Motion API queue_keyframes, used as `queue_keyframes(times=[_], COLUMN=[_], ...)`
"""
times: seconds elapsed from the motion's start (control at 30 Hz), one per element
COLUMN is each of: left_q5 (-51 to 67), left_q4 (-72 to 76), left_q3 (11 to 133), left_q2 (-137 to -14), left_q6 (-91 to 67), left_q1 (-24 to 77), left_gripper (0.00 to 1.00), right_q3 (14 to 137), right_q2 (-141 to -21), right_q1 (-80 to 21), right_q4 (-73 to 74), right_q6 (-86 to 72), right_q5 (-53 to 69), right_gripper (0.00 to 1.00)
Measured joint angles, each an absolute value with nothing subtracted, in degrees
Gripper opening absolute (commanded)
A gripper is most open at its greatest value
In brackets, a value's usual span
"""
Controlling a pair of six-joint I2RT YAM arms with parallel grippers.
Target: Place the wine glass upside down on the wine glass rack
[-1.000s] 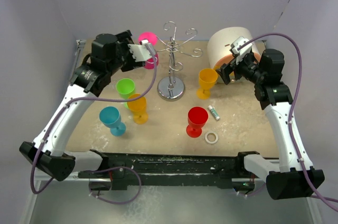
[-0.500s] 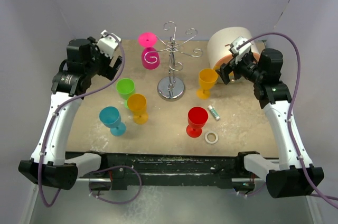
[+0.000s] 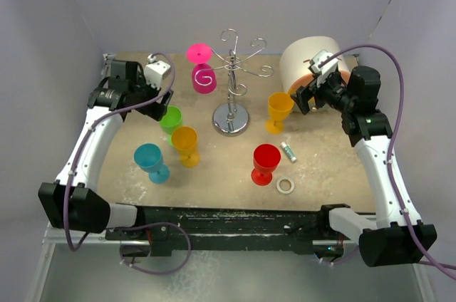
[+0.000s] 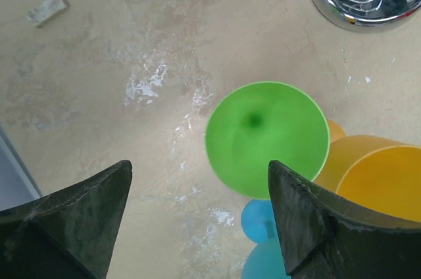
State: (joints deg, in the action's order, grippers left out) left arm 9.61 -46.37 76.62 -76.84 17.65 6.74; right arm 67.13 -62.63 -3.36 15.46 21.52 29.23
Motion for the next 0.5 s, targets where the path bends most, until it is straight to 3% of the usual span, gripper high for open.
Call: queue_keyframes(times=[0.5], left_q5=[12.0], left_q4=[-47.5], left_q3=[76.6], left_q2=[-86.6], left_q6=[18.6], left_q1=[6.7], left_gripper=[0.43], right_q3=[67.0], right_q2=[-62.6], right_q1=[-3.4], right_q4=[15.3], right_q6=[22.3], right_q5=[29.1], right_gripper=[0.96])
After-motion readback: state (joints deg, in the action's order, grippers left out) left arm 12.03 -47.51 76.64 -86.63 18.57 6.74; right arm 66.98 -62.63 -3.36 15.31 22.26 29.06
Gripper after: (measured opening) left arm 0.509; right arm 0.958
